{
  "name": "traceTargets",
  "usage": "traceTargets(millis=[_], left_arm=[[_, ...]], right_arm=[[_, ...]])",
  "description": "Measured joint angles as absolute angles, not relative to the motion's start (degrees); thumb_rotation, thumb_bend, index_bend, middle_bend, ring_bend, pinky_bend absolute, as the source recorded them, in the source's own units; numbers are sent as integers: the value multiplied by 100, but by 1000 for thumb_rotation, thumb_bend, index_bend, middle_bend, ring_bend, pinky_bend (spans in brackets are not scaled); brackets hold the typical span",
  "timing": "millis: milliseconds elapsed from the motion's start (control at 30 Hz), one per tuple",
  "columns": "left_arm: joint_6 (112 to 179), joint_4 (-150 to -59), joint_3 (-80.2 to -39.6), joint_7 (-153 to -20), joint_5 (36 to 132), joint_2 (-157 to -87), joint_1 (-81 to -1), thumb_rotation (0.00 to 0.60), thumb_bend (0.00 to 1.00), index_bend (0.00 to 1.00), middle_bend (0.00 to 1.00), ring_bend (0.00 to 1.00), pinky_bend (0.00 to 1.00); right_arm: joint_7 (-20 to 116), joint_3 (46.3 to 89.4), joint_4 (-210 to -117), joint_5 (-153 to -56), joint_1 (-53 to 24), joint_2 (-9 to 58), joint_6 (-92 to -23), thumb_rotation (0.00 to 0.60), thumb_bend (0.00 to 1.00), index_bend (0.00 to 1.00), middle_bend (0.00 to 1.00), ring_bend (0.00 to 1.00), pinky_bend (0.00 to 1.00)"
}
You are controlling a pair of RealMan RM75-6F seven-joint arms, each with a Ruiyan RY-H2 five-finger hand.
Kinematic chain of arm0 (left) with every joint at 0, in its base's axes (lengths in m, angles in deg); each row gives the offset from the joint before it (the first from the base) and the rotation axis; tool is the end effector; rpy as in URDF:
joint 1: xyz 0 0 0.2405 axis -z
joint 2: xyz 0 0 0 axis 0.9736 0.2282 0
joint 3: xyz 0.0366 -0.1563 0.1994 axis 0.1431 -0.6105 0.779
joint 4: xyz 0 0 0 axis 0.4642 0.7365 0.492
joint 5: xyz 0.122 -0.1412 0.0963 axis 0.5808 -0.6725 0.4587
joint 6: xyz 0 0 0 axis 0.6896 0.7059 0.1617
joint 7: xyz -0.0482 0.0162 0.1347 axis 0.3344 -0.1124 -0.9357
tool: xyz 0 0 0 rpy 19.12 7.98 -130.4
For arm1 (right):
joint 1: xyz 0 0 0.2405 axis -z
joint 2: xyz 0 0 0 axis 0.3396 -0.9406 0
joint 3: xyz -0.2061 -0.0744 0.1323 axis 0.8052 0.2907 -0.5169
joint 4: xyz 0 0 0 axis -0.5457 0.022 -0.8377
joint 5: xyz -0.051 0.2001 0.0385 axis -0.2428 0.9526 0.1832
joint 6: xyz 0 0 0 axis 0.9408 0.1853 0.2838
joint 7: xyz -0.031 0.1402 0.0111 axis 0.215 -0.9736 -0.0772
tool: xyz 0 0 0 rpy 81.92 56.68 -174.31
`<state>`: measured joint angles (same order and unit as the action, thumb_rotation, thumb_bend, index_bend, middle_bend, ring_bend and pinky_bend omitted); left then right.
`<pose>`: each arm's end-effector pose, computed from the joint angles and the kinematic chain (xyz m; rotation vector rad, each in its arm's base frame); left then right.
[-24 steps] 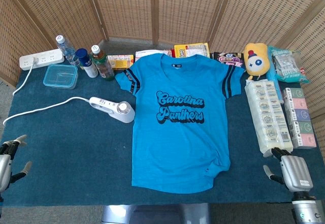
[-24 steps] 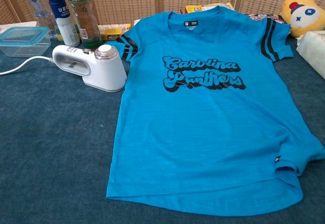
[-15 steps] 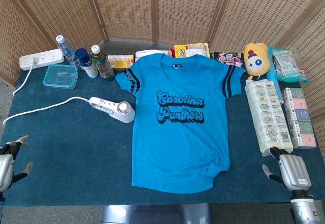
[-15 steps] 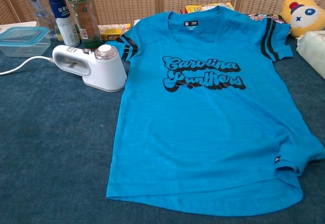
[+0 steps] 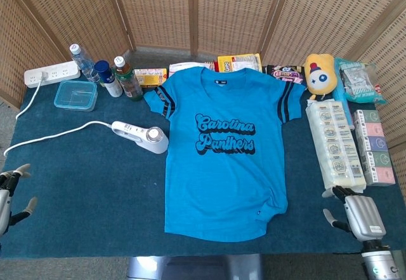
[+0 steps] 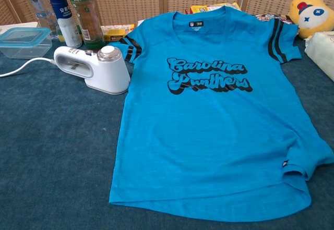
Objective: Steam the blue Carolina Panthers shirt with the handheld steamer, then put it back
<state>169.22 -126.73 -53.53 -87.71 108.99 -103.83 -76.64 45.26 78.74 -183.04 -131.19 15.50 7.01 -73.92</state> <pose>-0.3124 0.1513 0.1553 -1.3060 -0.9472 -0.8899 -0.3052 -0.1630 0.1244 1.4687 -1.0961 0.9337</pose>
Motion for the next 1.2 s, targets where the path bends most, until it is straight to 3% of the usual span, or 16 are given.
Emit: traceTargets(millis=[533, 867, 1200], left_arm=[[16724, -13069, -5492, -9050, 11052, -10130, -7350, 555, 309, 136, 327, 215, 276], [16603, -13344, -5572, -9295, 11011, -9961, -7201, 556, 310, 136, 327, 215, 276], [16493, -13336, -5550, -9319, 10910, -10015, -7126, 558, 310, 137, 326, 215, 276]], right_arm=[[4774, 8077, -18673, -13642, 907, 608, -6495, 600, 235, 364, 348, 358, 470], [5226, 8060, -18647, -13647, 485, 963, -5857, 600, 229, 364, 347, 355, 461], [5546, 7990, -18318, -13486, 263, 1427, -5697, 600, 228, 376, 350, 357, 472]])
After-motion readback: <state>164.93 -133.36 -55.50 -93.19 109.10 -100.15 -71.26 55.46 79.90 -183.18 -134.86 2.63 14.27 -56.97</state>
